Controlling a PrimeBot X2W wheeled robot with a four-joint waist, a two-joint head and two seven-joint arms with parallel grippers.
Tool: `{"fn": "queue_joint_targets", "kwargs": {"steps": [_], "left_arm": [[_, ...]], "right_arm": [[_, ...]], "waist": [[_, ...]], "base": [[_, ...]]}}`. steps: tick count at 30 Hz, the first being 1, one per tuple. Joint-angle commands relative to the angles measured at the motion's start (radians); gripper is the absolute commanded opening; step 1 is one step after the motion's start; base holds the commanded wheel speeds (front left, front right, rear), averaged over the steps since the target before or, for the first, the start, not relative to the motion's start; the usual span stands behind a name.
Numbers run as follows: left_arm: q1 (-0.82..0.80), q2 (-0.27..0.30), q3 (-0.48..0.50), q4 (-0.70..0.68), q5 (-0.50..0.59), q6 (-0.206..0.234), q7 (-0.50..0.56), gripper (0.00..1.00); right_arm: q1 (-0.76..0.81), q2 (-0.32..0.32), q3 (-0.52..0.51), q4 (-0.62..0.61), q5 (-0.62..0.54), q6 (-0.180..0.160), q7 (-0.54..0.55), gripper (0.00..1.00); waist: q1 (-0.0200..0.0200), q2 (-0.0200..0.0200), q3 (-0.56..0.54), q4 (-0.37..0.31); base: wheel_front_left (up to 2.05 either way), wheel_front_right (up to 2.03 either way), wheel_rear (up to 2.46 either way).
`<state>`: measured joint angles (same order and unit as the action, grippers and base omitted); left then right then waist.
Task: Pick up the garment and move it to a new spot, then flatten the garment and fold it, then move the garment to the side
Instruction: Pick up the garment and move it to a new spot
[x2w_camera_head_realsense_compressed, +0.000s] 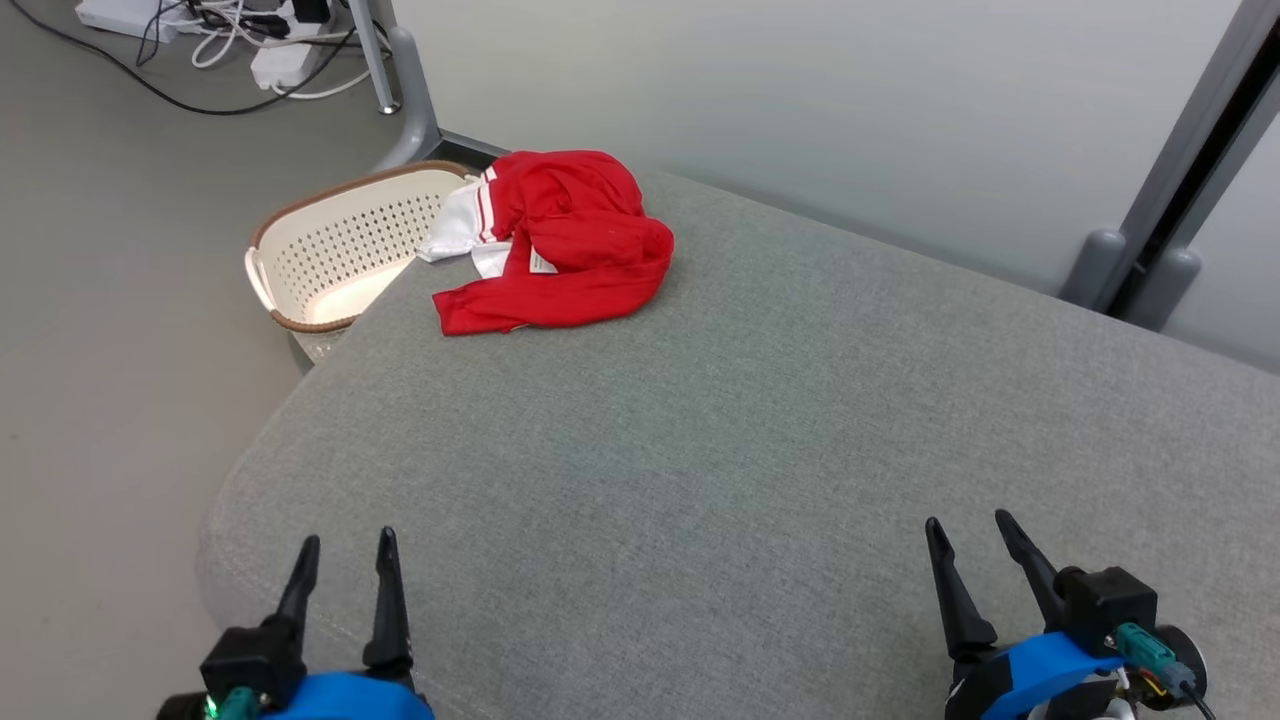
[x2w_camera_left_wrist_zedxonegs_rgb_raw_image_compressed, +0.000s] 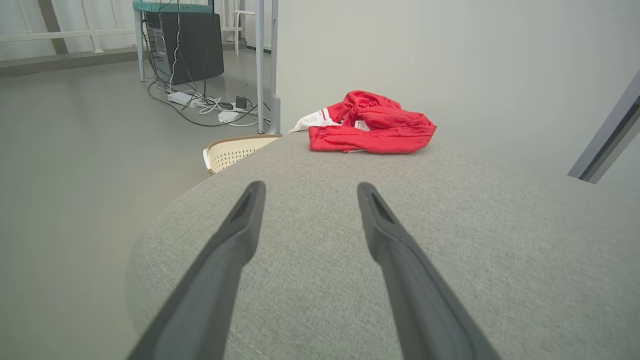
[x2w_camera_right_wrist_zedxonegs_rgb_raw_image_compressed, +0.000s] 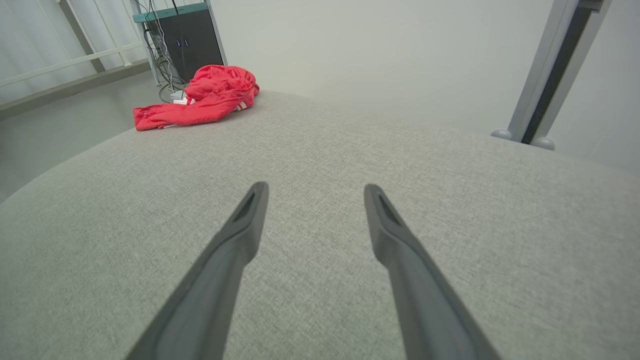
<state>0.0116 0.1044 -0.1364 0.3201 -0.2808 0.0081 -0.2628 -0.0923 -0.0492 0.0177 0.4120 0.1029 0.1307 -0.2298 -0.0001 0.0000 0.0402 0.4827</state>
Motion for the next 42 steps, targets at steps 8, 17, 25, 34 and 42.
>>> {"fn": "queue_joint_targets", "kwargs": {"steps": [8,17,25,34,42], "left_arm": [[-0.21,0.074,0.083,-0.07,-0.018,-0.008,0.0,1.0],[-0.561,0.222,0.151,-0.005,-0.037,-0.024,0.112,1.0],[-0.75,0.257,0.123,0.25,-0.064,-0.076,0.224,1.0],[-0.866,0.243,0.013,0.47,-0.093,-0.133,0.323,1.0],[-0.919,0.268,-0.099,0.534,-0.132,-0.139,0.339,1.0]], "right_arm": [[-0.039,-0.002,-0.03,-0.095,-0.078,0.0,0.052,1.0],[-0.095,-0.003,-0.052,-0.27,-0.155,0.0,0.129,1.0],[-0.126,-0.002,-0.047,-0.391,-0.192,0.0,0.182,1.0],[-0.129,-0.002,-0.049,-0.463,-0.213,0.0,0.204,1.0],[-0.128,-0.002,-0.036,-0.478,-0.213,0.0,0.205,1.0]], "waist": [[0.0001,0.0,0.089,-0.067],[0.0001,0.0,0.244,-0.189],[0.0001,0.0,0.395,-0.292],[0.0001,0.0,0.501,-0.339],[0.0001,0.0,0.533,-0.357]], "base": [[0.0,0.0,0.0],[0.0,0.0,0.0],[0.0,0.0,0.0],[0.0,0.0,0.0],[0.0,0.0,0.0]]}}
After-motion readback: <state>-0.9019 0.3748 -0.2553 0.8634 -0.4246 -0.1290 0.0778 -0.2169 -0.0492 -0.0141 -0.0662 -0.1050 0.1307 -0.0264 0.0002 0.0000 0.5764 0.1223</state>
